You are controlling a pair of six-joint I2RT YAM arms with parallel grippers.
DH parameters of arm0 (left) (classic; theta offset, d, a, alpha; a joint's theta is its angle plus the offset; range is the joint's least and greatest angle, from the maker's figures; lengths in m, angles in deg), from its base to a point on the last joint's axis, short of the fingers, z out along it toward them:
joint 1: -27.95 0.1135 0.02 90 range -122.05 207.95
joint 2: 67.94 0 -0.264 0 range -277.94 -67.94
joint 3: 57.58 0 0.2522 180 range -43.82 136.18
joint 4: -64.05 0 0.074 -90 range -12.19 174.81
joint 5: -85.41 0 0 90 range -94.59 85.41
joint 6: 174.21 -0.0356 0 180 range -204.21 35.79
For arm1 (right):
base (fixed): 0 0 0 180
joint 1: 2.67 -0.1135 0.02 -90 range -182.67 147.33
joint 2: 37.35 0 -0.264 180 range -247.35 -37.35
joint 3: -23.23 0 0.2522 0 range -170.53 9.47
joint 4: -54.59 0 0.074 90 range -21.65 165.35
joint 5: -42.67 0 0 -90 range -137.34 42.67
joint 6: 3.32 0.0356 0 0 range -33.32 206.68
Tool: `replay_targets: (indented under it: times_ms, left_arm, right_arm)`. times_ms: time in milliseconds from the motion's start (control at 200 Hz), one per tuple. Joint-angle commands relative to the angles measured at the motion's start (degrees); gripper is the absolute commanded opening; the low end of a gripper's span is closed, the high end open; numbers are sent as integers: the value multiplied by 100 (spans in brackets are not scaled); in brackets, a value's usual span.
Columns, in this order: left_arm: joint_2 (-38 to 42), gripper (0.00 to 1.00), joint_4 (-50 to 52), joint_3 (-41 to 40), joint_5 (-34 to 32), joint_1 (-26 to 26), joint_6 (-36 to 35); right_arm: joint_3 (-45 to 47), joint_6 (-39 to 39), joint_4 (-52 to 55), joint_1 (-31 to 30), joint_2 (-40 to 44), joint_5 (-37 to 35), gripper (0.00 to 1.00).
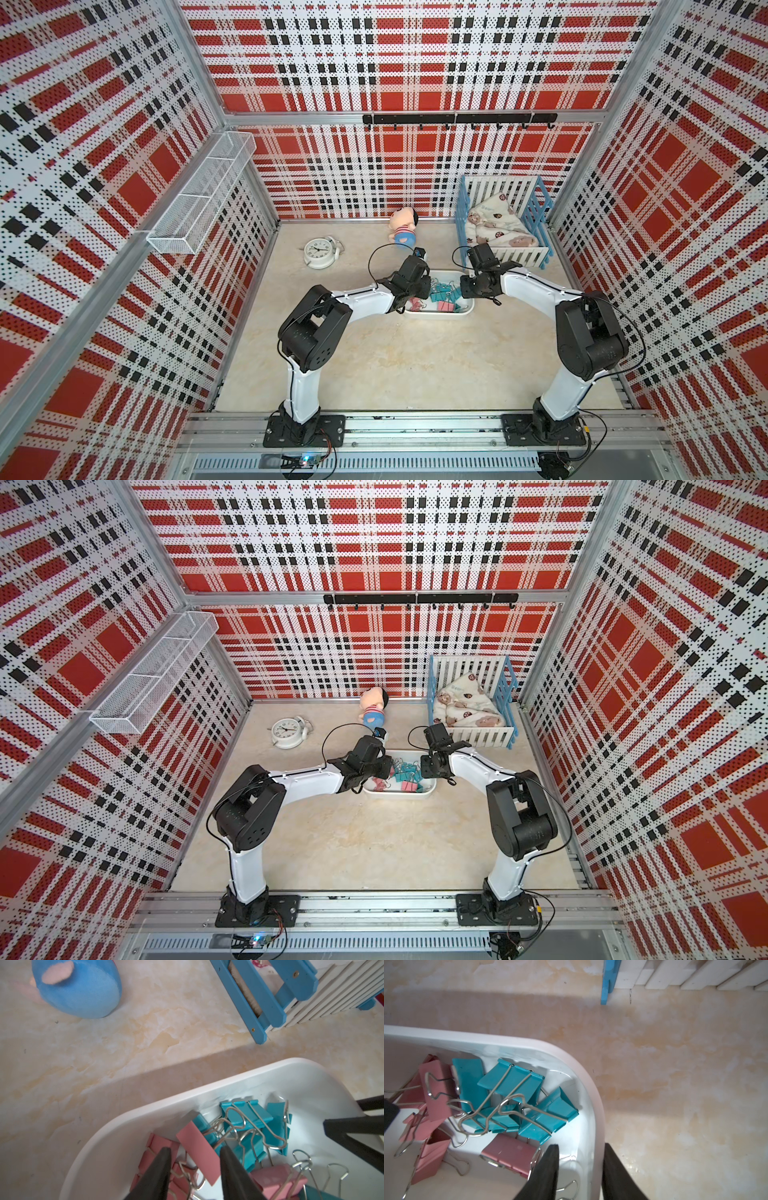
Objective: Take out the binder clips from the storage box
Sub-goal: Adjust the storage box at the center of the board.
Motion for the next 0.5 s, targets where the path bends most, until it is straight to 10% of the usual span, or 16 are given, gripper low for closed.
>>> replay_targets:
  times_ms: [0, 496]
  left_arm:
    - [-129, 40, 196, 202, -136, -67, 27]
    - [39, 7, 239, 162, -515, -200, -262]
  right_arm:
    - [73, -6, -91, -79, -109, 134, 39]
    - [-41, 10, -74, -175, -215, 244, 39]
